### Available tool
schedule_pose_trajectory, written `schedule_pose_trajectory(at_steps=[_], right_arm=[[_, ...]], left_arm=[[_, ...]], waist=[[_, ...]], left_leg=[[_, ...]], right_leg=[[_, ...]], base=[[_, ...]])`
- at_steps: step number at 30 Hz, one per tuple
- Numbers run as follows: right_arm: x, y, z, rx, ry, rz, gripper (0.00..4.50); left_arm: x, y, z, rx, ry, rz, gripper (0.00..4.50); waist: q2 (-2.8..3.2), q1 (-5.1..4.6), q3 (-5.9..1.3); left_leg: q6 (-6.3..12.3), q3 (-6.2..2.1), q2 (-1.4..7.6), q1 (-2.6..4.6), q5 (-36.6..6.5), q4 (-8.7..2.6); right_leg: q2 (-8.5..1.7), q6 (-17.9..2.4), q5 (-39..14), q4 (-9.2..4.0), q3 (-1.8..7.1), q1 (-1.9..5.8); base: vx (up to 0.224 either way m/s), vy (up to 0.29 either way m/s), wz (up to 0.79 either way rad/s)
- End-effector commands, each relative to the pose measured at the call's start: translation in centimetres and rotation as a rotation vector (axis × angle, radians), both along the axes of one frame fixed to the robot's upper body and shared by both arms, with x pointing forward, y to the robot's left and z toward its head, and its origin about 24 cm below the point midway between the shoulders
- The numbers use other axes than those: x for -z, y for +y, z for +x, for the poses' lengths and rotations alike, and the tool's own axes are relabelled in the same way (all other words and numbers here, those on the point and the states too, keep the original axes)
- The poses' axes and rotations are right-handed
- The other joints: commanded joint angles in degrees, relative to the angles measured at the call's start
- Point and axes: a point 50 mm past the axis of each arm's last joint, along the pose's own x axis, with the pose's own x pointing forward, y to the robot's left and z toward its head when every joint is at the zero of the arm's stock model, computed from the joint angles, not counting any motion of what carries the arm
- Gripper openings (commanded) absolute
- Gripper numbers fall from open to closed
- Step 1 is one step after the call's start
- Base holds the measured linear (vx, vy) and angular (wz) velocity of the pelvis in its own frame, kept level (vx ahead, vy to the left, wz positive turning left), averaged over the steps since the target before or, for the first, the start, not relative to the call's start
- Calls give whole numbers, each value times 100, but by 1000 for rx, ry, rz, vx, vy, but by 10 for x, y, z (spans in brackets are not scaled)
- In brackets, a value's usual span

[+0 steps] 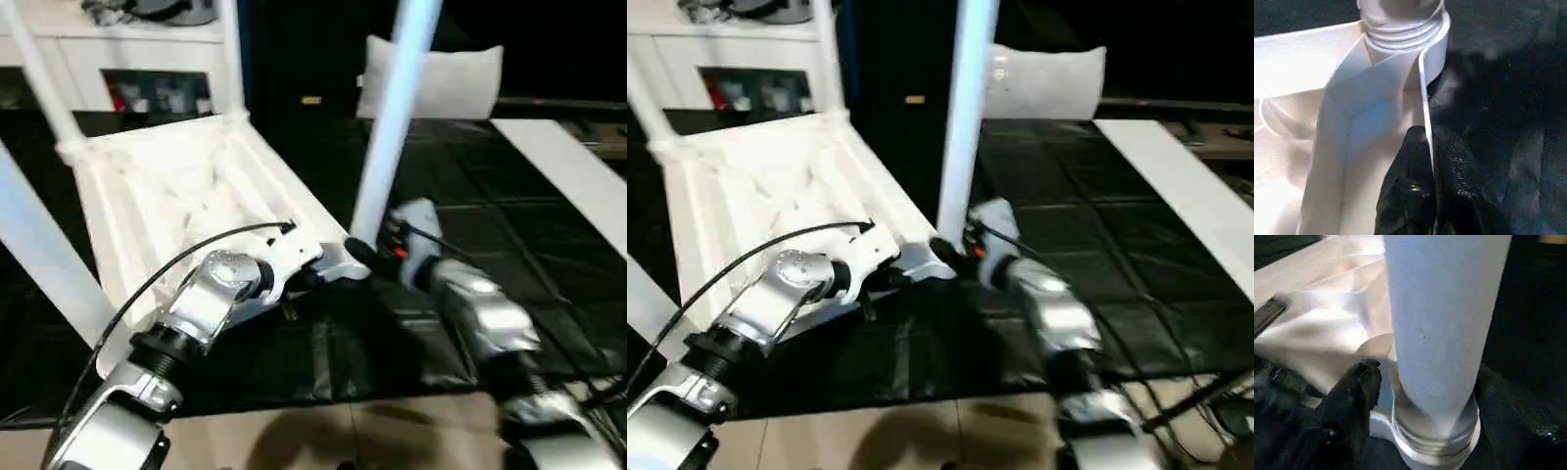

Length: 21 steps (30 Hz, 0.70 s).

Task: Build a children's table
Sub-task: Rotate leg to tighten

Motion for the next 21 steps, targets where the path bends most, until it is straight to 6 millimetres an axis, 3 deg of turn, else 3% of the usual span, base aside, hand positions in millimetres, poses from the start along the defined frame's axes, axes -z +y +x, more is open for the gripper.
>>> schedule_pose_trajectory(at_steps=[1, 2, 4, 6, 8, 11, 18, 21], right_arm=[[-9, -4, -5, -106, -48, 0, 362], [-13, -15, -10, -162, -42, -5, 372], [-17, -21, -13, -214, -26, 7, 387], [-22, -26, -18, -296, -20, 0, 387], [-24, -30, -22, -377, -9, -24, 387], [-26, -33, -26, -484, 4, -64, 354], [-25, -25, -32, -660, 68, -69, 296], [-24, -21, -35, -705, 92, -54, 266]], left_arm=[[8, 4, -8, 92, 17, 33, 0], [8, 8, -13, 168, 19, 43, 0], [9, 12, -18, 236, 36, 49, 0], [9, 17, -23, 312, 55, 76, 0], [7, 20, -26, 372, 68, 82, 0], [2, 24, -30, 485, 87, 75, 0], [-5, 22, -36, 628, 120, 70, 0], [-7, 22, -36, 643, 123, 71, 0]], waist=[[-25, 44, -362], [-67, 96, -357], [-70, 153, -382], [-46, 200, -396], [-33, 239, -400], [-23, 288, -391], [-46, 433, -381], [-56, 433, -375]], left_leg=[[374, -25, 236, -16, -1242, -412], [427, -8, 205, -62, -1127, -402], [471, 6, 187, -66, -965, -381], [530, 11, 223, -82, -605, -382], [583, 11, 241, -74, -524, -385], [507, 29, 267, -34, -595, -397], [366, 62, 295, 21, -729, -413], [337, 54, 288, -13, -724, -418]], right_leg=[[-491, -612, -2026, -353, 444, 213], [-477, -567, -2127, -319, 467, 225], [-490, -526, -2210, -299, 490, 228], [-465, -671, -1752, -204, 516, 222], [-463, -786, -1528, -173, 518, 228], [-458, -911, -1476, -158, 526, 205], [-467, -958, -1620, -150, 565, 176], [-471, -939, -1652, -142, 563, 202]], base=[[66, -40, 8], [0, 0, 0], [0, 0, 0], [0, 0, 0], [0, 0, 0], [0, 0, 0], [0, 0, 0], [0, 0, 0]])
